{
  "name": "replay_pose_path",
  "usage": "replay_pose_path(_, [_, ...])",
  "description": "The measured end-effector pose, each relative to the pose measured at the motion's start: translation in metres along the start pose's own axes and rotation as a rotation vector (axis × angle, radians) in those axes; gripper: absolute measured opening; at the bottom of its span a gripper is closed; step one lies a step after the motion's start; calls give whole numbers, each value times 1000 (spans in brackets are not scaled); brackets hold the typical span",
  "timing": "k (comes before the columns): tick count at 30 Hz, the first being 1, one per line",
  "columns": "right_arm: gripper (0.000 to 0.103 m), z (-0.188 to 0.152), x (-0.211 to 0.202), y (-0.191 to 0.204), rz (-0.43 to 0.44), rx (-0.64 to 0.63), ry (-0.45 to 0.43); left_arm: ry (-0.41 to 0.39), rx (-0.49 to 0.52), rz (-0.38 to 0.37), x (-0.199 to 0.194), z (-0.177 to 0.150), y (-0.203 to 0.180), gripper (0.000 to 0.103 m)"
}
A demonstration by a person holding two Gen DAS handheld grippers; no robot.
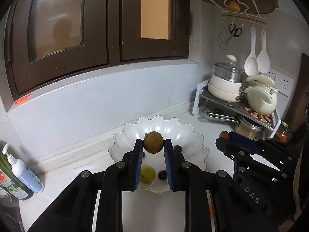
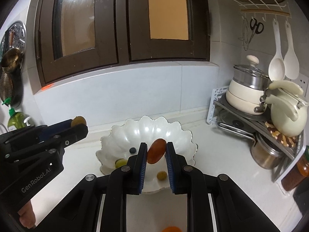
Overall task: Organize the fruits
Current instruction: 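Carry the brown round fruit and red date with both tools over the white bowl, then open both tools releasing the brown fruit and red date into the bowl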
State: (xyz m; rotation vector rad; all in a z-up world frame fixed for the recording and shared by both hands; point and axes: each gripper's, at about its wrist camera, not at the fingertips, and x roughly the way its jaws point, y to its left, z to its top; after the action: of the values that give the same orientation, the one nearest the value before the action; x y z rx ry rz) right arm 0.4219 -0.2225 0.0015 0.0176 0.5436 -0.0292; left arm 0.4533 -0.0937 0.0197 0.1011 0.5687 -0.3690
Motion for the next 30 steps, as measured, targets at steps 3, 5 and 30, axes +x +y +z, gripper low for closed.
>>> replay_pose_path(3, [21, 5, 8, 2, 0, -13, 4, 14, -5, 8, 9, 3, 3, 23])
replay_pose_path(5, [21, 8, 15, 2, 0, -19, 11, 24, -5, 17, 16, 5, 4, 23])
replay_pose_path(30, [21, 29, 129, -16, 16, -6, 265, 238, -4, 16, 127, 27, 25, 23])
